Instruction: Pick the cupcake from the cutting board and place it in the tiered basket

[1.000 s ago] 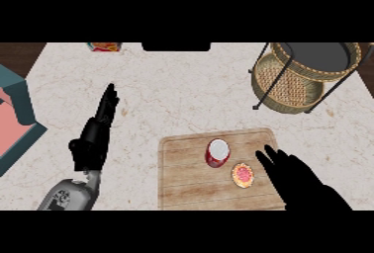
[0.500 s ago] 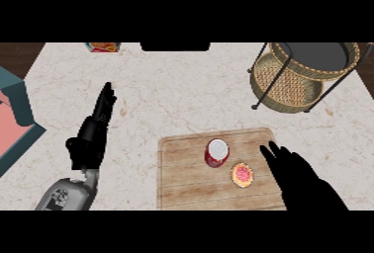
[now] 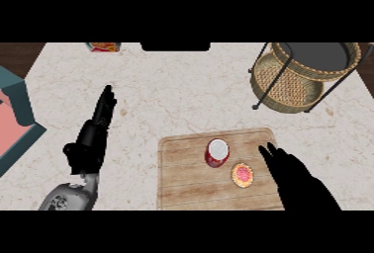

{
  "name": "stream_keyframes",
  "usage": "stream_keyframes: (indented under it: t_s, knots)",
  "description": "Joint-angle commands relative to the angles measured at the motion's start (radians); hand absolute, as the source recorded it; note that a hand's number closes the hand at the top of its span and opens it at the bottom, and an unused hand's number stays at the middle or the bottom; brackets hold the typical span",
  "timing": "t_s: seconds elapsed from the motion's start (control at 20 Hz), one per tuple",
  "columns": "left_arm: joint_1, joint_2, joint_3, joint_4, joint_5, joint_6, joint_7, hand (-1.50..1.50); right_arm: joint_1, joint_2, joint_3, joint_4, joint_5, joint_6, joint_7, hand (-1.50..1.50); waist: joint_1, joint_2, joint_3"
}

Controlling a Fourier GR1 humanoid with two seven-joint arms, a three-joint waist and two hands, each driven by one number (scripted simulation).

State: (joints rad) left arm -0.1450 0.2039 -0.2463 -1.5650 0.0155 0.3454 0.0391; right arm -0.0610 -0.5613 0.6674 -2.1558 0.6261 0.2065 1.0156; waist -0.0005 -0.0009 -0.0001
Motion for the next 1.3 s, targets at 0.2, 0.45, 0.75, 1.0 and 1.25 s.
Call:
stream_keyframes:
  t_s: [0.2, 0.45, 0.75, 1.0, 1.25]
  knots:
    - [-0.008, -0.028, 0.046, 0.044, -0.033, -0.051, -0.024, 0.00, -0.011, 0.142, -0.021, 0.004, 0.044, 0.132, 0.058, -1.50, 0.001, 0.000, 0.000]
    - [-0.055, -0.083, 0.024, 0.038, -0.087, -0.010, 0.025, 0.00, 0.052, 0.160, -0.014, 0.112, 0.090, 0.074, -0.055, -1.50, -0.001, 0.000, 0.000]
    - [-0.061, -0.066, 0.066, -0.037, -0.094, -0.038, 0.109, 0.00, 0.039, 0.240, -0.030, 0.225, 0.152, 0.060, -0.109, -1.50, 0.001, 0.000, 0.000]
    - [0.045, -0.098, 0.041, -0.074, -0.128, -0.050, 0.044, 0.00, 0.034, 0.252, -0.120, 0.267, 0.148, 0.096, -0.175, -1.50, 0.003, 0.000, 0.000]
    - [-0.018, -0.087, 0.114, -0.031, -0.101, -0.110, 0.061, 0.00, -0.006, 0.336, -0.150, 0.340, 0.175, 0.114, -0.197, -1.50, 0.001, 0.001, 0.000]
